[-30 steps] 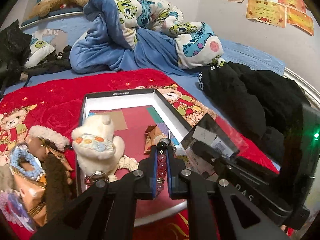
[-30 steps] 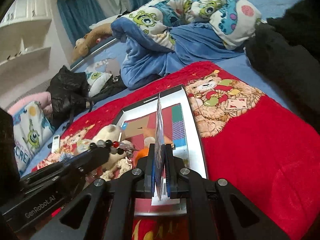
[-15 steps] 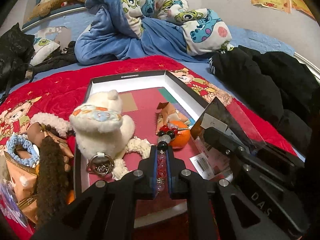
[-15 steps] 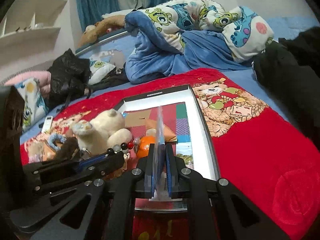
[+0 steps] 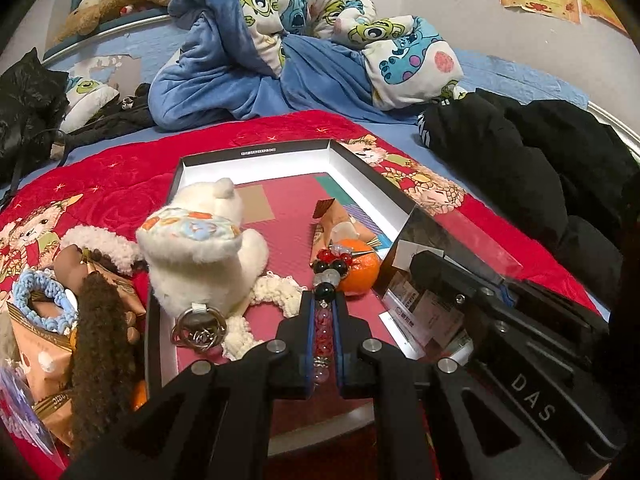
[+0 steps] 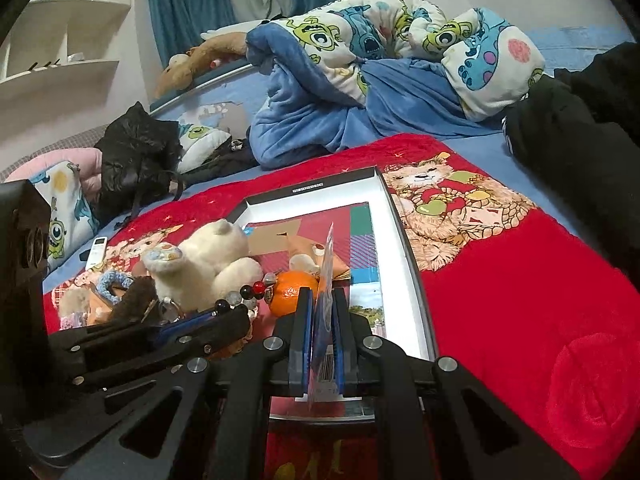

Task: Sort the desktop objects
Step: 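Lower the bracelet and packet into the box and open both tools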

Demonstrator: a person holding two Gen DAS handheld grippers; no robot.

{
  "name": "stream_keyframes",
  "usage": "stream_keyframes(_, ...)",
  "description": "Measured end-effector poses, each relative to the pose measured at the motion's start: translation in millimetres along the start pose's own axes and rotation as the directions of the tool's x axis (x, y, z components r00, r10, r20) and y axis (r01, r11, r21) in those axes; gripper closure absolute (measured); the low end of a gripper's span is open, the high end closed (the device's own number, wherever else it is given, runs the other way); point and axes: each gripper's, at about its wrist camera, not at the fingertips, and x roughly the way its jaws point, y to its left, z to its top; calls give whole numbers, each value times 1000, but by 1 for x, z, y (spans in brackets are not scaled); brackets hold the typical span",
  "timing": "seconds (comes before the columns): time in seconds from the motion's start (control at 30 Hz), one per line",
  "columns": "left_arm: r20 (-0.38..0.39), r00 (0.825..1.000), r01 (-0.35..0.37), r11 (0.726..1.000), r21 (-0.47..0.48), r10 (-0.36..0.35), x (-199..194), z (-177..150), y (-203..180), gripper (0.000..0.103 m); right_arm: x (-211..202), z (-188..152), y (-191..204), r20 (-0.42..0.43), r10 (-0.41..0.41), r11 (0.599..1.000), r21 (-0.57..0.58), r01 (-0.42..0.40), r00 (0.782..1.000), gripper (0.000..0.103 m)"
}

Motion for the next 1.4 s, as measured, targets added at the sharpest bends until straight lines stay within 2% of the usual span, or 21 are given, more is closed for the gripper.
stream_keyframes(0.5,-12,1000,-7,1000,-5,7,0,-2,1,95,-1,0,3,3,-1,1000,0,1,1000,91)
stream_keyframes(0.53,-19,1000,-17,1000,-9,17,1,-3,2,91,-2,0,3,4,-1,1000,1,1,1000,90)
stream_keyframes(0.57,-24,999,-33,999,-15,33,1,-3,2,79,-3,0,3,8,2,1000,2,-2,1000,87)
stream_keyframes(0.6,-25,999,-49,999,-20,48,2,-3,4,74,-4,1,2,14,0,1000,4,0,1000,76)
stream_keyframes(0.63,-23,997,-79,996,-30,79,1,-2,6,61,-7,1,0,28,-8,1000,17,7,1000,66)
stream_keyframes(0.67,-18,996,-83,996,-43,83,0,-2,8,51,-9,1,-3,39,6,1000,29,-7,999,62)
stream_keyframes(0.7,-13,998,-66,997,-50,66,-1,-2,9,46,-11,1,-6,51,19,999,44,-21,999,53)
stream_keyframes(0.73,-6,999,-54,997,-57,53,-3,-2,11,34,-13,1,-9,63,28,998,57,-32,998,43)
stream_keyframes(0.77,4,999,-50,997,-61,51,-5,-2,11,23,-16,1,-11,75,38,997,68,-43,997,38)
stream_keyframes(0.83,9,999,-40,998,-52,40,-7,-3,10,16,-18,2,-11,87,47,996,74,-53,995,16)
stream_keyframes(0.9,5,999,-51,998,-39,51,-8,-5,6,11,-19,2,-8,91,47,996,65,-53,995,0)
stream_keyframes(1.0,-14,1000,-11,1000,-13,11,-4,-4,3,0,-22,2,-6,98,49,997,51,-54,994,0)
stream_keyframes(1.4,6,1000,-4,1000,-10,4,-8,-4,1,0,-27,2,-24,125,84,983,149,-102,989,0)
